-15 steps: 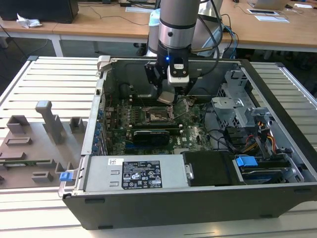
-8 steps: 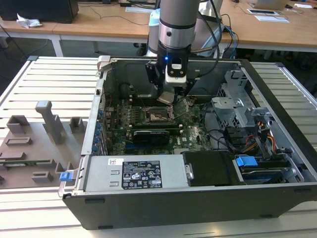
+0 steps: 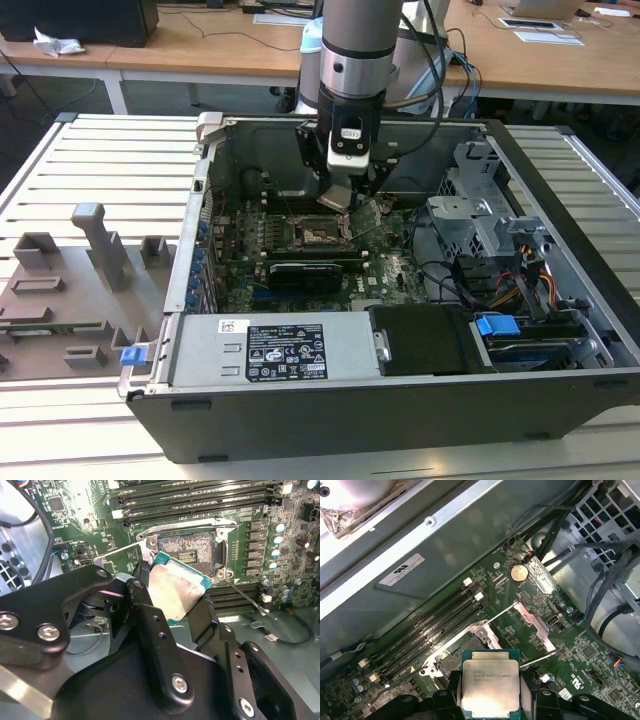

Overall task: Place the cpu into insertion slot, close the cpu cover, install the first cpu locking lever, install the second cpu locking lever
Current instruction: 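Place the cpu into insertion slot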

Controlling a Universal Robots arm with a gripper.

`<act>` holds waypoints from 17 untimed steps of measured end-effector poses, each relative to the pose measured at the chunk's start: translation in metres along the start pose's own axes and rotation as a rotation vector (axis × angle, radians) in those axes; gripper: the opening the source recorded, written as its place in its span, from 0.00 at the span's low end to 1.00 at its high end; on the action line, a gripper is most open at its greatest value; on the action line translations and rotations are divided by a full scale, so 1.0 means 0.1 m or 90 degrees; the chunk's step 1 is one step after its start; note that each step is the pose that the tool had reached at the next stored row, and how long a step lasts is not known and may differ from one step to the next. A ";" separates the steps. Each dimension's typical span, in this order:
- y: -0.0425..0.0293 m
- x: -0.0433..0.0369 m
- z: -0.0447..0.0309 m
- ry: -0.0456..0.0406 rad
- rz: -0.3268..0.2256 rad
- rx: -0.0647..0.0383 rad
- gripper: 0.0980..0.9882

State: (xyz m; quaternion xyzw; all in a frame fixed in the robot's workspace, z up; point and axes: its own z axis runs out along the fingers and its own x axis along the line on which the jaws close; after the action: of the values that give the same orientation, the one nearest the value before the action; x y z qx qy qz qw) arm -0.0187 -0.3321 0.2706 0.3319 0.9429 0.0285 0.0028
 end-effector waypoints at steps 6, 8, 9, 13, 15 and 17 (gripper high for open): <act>0.000 0.000 0.001 -0.0035 0.048 0.000 0.50; 0.000 0.000 0.001 -0.0045 0.063 0.000 0.50; 0.000 0.000 0.001 -0.0052 0.071 0.001 0.50; 0.000 0.000 0.002 -0.0075 0.101 0.001 0.50; 0.000 0.000 0.002 -0.0083 0.111 0.001 0.50; 0.000 -0.001 0.002 -0.0093 0.126 0.001 0.50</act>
State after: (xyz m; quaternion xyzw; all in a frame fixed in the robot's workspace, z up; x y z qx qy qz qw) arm -0.0186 -0.3321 0.2705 0.4234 0.9056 0.0253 0.0066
